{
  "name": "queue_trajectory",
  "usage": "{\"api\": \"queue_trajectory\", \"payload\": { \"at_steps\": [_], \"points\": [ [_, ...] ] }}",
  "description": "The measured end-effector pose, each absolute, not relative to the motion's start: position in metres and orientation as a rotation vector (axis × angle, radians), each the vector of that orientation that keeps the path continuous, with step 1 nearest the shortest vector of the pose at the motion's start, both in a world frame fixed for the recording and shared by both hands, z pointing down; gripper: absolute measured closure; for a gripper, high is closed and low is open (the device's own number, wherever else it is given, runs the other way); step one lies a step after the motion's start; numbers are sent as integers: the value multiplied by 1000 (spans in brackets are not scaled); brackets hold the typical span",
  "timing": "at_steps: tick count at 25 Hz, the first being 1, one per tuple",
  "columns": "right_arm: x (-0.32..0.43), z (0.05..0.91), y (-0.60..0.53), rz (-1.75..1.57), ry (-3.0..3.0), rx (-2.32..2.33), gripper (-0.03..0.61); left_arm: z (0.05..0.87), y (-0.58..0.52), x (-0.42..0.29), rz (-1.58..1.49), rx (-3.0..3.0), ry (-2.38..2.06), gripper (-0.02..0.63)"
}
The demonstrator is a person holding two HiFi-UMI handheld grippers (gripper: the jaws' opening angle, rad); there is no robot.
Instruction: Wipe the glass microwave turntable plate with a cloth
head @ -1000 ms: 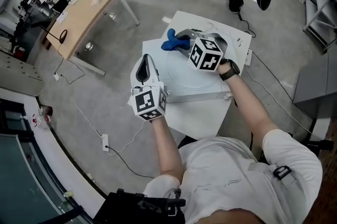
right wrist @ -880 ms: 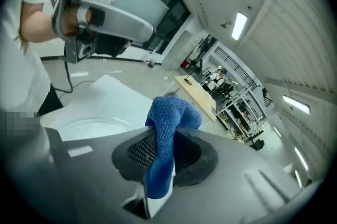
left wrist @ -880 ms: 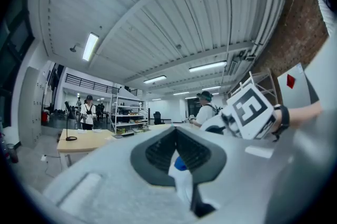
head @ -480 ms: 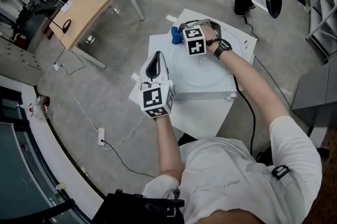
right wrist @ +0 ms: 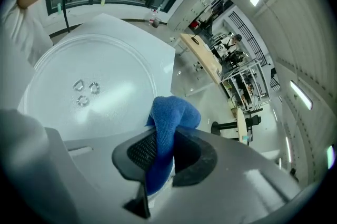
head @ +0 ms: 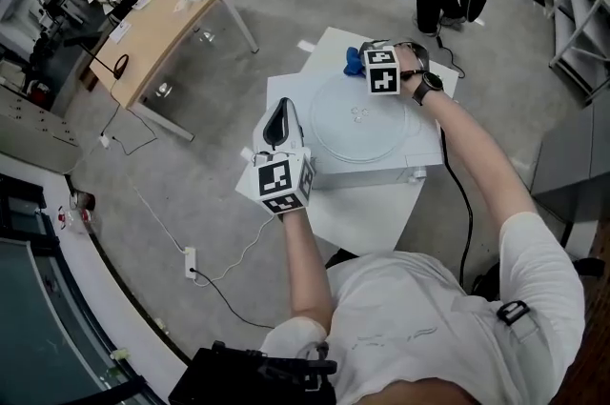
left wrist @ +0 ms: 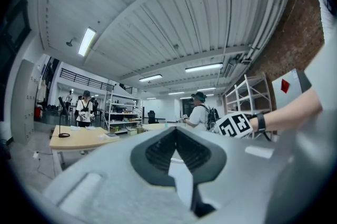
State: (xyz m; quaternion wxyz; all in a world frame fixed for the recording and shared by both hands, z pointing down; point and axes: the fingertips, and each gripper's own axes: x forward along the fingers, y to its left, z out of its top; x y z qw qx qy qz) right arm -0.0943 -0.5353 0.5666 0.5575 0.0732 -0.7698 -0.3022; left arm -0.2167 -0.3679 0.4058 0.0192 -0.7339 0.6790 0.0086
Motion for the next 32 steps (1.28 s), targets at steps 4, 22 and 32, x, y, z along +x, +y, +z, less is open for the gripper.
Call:
{"api": "queue_trajectory", "payload": {
  "at_steps": [4,22,32],
  "points": [
    [-60,566,-531,-669,-1805,206,522,397,-370,-200,39,-2335,2075,612],
    [18,560,-409,-413,-1863,58,522,401,-372,-202,36,-2305,2064,612],
    [-41,550,-302,-358,-1897,-314,520,400,-368,-221,51,-2285,2135,612]
  ]
}}
